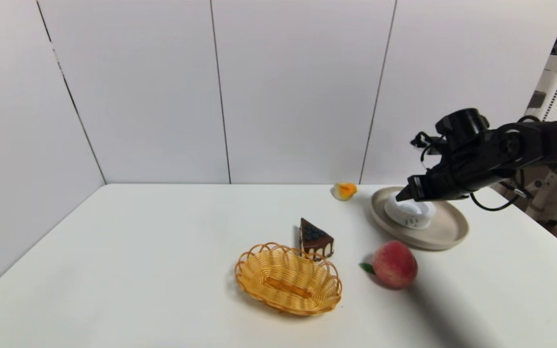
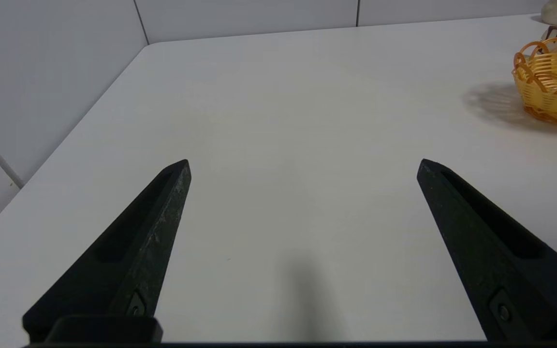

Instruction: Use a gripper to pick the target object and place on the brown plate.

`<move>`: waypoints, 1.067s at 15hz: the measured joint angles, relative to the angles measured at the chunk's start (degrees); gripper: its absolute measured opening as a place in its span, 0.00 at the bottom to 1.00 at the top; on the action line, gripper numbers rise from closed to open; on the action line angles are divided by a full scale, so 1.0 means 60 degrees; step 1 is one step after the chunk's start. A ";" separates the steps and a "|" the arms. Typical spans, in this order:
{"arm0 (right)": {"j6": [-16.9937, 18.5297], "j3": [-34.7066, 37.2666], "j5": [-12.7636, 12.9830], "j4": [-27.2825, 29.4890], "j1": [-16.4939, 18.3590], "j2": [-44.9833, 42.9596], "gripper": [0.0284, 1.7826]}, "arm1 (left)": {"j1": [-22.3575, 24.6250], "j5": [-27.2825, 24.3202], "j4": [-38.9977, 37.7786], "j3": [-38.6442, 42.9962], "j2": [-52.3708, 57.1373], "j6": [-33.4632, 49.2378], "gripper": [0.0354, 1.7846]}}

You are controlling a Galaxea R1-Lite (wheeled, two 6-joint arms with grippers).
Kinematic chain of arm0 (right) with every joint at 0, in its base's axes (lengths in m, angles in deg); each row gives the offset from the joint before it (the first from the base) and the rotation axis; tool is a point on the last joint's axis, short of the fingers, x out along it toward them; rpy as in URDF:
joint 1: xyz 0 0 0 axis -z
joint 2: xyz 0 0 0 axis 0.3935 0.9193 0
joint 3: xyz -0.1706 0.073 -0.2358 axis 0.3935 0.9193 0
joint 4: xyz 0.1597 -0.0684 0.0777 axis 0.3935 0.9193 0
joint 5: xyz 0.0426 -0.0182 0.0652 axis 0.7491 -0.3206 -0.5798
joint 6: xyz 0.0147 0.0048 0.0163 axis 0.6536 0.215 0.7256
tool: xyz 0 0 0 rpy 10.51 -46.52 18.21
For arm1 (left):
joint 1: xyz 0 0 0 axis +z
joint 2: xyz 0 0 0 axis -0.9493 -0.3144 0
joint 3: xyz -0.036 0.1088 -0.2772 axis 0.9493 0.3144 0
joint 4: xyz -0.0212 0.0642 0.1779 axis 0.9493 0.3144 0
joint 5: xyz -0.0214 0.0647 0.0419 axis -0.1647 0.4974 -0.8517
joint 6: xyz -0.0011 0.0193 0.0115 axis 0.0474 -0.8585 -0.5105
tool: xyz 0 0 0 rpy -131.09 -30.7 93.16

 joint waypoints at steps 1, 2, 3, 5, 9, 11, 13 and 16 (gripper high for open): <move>0.0010 0.0104 0.0000 0.0311 0.0022 -0.0461 0.71 | 0.0000 0.0000 0.0000 0.0000 0.0000 0.0004 0.94; 0.0020 0.0299 0.0012 0.0634 0.0051 -0.1048 0.74 | 0.0000 0.0000 0.0000 0.0000 0.0000 0.0008 0.94; 0.0024 0.0628 0.0037 0.0941 0.0079 -0.1701 0.77 | 0.0000 0.0000 0.0000 0.0000 0.0000 0.0004 0.94; 0.0024 0.1690 0.0110 0.1262 0.0171 -0.3318 0.81 | 0.0000 0.0000 0.0000 0.0000 0.0000 0.0008 0.94; 0.0014 0.4431 0.0201 0.1298 0.0506 -0.7237 0.87 | 0.0000 0.0002 0.0000 0.0000 0.0000 0.0008 0.94; 0.0014 0.6361 0.0307 0.0689 0.0725 -0.9460 0.89 | 0.0000 0.0002 0.0000 0.0000 0.0000 0.0004 0.94; 0.0000 0.8682 0.0473 -0.0374 0.0922 -1.1597 0.91 | 0.0000 0.0000 0.0000 0.0000 0.0000 0.0004 0.94; -0.0252 1.2119 0.0760 -0.2950 0.1120 -1.4265 0.92 | 0.0000 0.0002 0.0000 0.0000 0.0000 0.0004 0.94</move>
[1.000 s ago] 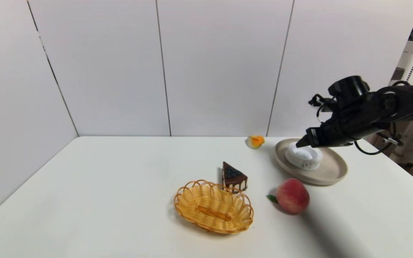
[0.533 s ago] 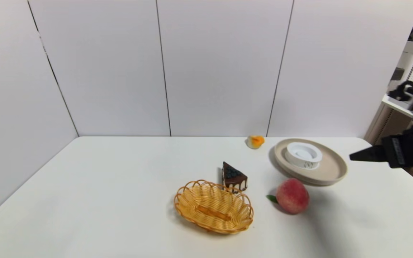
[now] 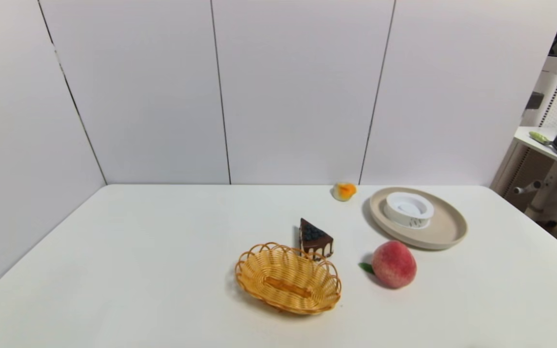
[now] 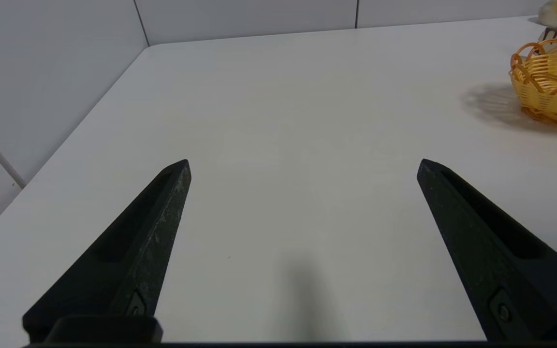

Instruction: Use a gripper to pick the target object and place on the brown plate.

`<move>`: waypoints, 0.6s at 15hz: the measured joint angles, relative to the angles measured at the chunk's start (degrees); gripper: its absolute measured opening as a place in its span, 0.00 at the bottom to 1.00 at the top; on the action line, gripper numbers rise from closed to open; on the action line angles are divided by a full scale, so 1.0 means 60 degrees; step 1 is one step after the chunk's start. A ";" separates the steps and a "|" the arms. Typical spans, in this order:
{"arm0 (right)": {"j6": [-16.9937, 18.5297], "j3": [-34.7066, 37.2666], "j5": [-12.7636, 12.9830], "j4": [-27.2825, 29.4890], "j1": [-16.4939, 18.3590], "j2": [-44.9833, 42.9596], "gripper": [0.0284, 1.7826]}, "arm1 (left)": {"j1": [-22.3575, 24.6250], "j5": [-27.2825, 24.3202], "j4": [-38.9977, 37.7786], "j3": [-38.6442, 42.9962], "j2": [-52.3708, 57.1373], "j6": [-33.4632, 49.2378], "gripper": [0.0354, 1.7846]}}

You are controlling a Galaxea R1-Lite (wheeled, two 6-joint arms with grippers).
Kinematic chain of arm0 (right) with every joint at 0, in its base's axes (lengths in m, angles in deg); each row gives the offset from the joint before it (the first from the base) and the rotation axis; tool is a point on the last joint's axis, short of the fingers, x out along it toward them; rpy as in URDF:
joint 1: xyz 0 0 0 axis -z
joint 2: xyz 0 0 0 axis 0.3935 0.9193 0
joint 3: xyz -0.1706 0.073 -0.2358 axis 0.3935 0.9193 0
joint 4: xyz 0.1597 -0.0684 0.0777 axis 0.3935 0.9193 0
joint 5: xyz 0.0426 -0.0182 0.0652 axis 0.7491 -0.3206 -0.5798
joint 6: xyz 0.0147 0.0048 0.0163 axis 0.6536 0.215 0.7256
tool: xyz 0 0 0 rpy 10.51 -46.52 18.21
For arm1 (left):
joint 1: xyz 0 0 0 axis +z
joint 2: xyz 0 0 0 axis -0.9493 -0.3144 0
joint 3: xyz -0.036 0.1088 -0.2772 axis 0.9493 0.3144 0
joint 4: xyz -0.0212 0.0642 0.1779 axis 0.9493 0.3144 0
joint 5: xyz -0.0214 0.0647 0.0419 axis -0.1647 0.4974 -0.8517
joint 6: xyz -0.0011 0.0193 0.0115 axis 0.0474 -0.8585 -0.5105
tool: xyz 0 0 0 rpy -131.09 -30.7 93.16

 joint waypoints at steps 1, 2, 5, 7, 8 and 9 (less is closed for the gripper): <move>-0.0197 0.0825 0.0100 -0.0912 0.0004 -0.0859 0.93 | 0.0000 0.0000 0.0000 0.0000 0.0000 0.0000 0.94; -0.0378 0.1327 0.0175 -0.1538 -0.0043 -0.1587 0.93 | 0.0000 -0.0002 0.0000 0.0000 0.0000 -0.0004 0.94; -0.0583 0.1942 -0.0191 -0.1054 -0.0248 -0.3625 0.94 | 0.0000 -0.0002 0.0000 0.0000 0.0000 0.0000 0.94; -0.0557 0.2062 -0.0463 -0.0591 -0.0327 -0.4472 0.94 | 0.0000 -0.0002 0.0000 0.0000 0.0000 0.0004 0.94; -0.0477 0.2089 -0.0482 -0.0496 -0.0349 -0.4691 0.95 | 0.0000 -0.0002 -0.0004 0.0000 0.0000 0.0004 0.94; -0.0339 0.2095 -0.0471 -0.0498 -0.0364 -0.4844 0.95 | 0.0000 0.0000 0.0000 0.0000 0.0000 0.0004 0.94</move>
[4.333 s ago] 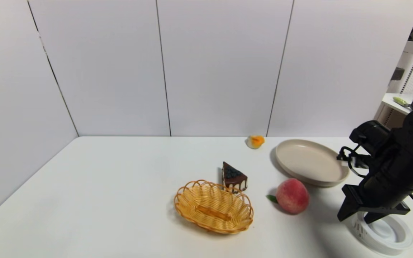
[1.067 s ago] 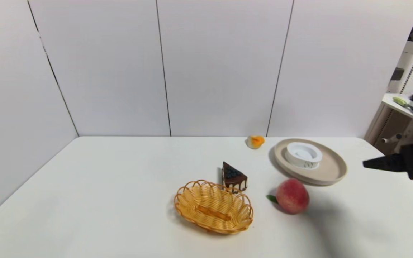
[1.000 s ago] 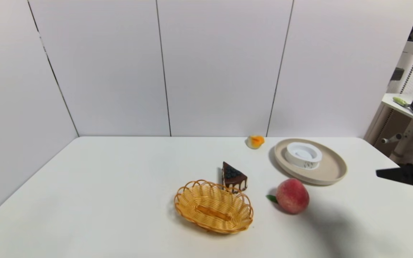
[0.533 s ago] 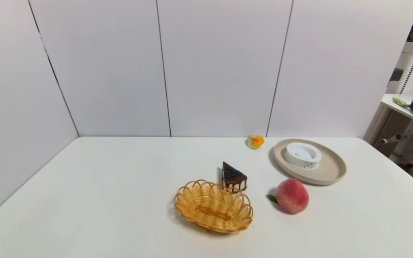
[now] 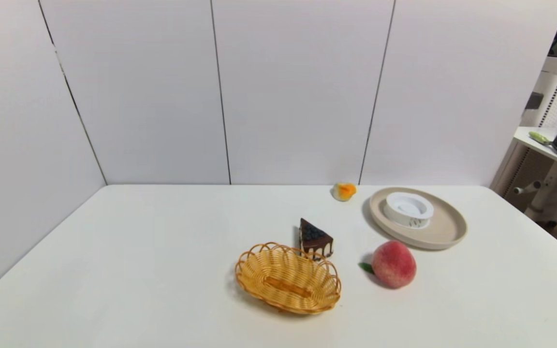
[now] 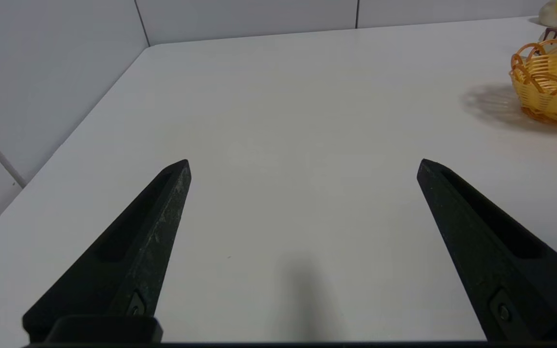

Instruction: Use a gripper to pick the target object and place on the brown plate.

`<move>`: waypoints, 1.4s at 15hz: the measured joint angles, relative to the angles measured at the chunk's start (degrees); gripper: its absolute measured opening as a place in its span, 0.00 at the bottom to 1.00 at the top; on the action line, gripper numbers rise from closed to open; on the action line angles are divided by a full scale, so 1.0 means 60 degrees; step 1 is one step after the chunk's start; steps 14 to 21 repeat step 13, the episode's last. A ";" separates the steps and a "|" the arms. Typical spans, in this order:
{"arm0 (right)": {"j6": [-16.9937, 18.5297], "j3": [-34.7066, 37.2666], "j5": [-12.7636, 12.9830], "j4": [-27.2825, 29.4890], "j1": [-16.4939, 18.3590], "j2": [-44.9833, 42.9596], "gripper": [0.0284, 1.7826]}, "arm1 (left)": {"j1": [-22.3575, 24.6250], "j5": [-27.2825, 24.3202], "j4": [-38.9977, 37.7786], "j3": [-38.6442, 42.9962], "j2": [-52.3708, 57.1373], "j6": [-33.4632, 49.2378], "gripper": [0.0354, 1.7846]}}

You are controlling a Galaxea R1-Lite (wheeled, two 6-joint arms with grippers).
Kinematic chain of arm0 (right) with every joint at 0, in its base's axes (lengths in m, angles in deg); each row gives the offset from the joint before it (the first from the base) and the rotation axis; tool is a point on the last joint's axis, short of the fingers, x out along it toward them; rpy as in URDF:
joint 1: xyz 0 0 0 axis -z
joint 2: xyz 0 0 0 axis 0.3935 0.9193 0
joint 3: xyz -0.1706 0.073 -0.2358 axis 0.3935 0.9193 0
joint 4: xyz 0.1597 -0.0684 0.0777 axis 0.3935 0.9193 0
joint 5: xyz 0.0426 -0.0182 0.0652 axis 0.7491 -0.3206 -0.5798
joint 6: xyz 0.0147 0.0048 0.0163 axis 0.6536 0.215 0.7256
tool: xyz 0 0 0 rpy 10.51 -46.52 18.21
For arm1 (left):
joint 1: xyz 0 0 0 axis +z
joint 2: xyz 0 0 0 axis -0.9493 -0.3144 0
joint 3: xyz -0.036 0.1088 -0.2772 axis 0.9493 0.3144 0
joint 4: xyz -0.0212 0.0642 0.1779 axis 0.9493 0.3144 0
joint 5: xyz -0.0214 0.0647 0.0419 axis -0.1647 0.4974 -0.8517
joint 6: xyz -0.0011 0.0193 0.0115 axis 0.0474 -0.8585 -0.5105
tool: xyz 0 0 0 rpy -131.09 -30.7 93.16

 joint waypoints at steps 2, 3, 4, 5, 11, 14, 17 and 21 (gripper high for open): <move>0.0386 0.0008 0.0055 -0.0016 -0.0004 -0.0179 0.95 | 0.0000 -0.0002 0.0000 0.0000 0.0000 0.0000 0.94; 0.0453 0.0008 0.0091 -0.0016 -0.0008 -0.0226 0.95 | 0.0000 -0.0002 0.0000 0.0000 0.0000 0.0000 0.94; 0.0486 0.0012 0.0128 -0.0016 -0.0008 -0.0260 0.95 | 0.0000 0.0000 0.0000 0.0000 0.0000 0.0000 0.94; 0.0477 0.0012 0.0128 -0.0012 -0.0008 -0.0276 0.95 | 0.0000 -0.0002 0.0000 0.0000 0.0000 -0.0004 0.94; 0.0183 0.0016 0.0110 0.0010 -0.0008 -0.0278 0.95 | 0.0000 0.0000 0.0000 0.0000 0.0000 -0.0004 0.94; 0.0311 0.0016 0.0124 0.0006 -0.0008 -0.0278 0.95 | 0.0000 -0.0002 0.0000 0.0000 0.0000 -0.0004 0.94; 0.0311 0.0016 0.0124 0.0006 -0.0008 -0.0278 0.95 | 0.0000 -0.0002 0.0000 0.0000 0.0000 -0.0004 0.94; 0.0311 0.0016 0.0124 0.0006 -0.0008 -0.0278 0.95 | 0.0000 -0.0002 0.0000 0.0000 0.0000 -0.0004 0.94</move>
